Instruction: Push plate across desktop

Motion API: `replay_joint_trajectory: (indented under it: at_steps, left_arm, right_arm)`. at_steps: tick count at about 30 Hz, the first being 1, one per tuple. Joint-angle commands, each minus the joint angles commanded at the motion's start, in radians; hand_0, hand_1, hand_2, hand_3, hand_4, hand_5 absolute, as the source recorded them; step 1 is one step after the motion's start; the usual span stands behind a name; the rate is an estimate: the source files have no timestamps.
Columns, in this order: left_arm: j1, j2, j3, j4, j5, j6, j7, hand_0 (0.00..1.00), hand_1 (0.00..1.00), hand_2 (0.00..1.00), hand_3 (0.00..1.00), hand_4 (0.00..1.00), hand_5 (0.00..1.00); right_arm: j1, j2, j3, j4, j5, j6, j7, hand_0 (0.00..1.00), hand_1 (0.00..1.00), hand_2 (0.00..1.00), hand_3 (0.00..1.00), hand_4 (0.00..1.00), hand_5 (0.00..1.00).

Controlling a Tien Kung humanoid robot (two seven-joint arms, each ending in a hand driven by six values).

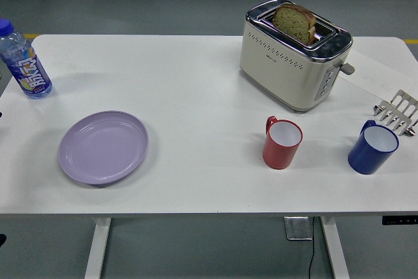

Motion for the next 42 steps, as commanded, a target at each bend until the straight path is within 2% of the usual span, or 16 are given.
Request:
replay_joint_trajectory:
  at_steps: [9, 17, 25, 32, 42]
  left_arm:
    - [-0.003, -0.027, 0.069, 0.022, -0.016, 0.001, -0.053, 0.896, 0.919, 0.964, 0.934, 0.502, 0.998]
    - [-0.01, -0.05, 0.11, 0.048, -0.015, 0.012, -0.072, 0.896, 0.921, 0.967, 0.944, 0.504, 0.998]
    - [-0.018, -0.056, 0.152, 0.063, -0.021, 0.025, -0.093, 0.897, 0.922, 0.968, 0.951, 0.509, 0.998]
    - [-0.02, -0.044, 0.222, 0.072, -0.043, 0.037, -0.118, 0.896, 0.921, 0.968, 0.954, 0.509, 0.998]
    - [-0.021, -0.059, 0.273, 0.082, -0.06, 0.065, -0.148, 0.895, 0.921, 0.968, 0.976, 0.51, 0.998]
  right_arm:
    - [-0.002, 0.003, 0.001, 0.0, -0.006, 0.002, -0.003, 0.601, 0.543, 0.64, 0.619, 0.136, 0.355]
    - [-0.002, 0.005, 0.003, 0.0, -0.01, 0.002, -0.004, 0.601, 0.543, 0.64, 0.619, 0.137, 0.356]
    - [-0.001, 0.008, 0.004, 0.0, -0.017, 0.004, -0.005, 0.601, 0.543, 0.64, 0.619, 0.136, 0.356]
    - [0.001, 0.008, 0.002, 0.0, -0.022, 0.005, -0.004, 0.601, 0.543, 0.64, 0.619, 0.136, 0.357]
    - [0.002, 0.009, 0.0, 0.0, -0.025, 0.006, -0.005, 0.601, 0.543, 0.64, 0.619, 0.135, 0.358]
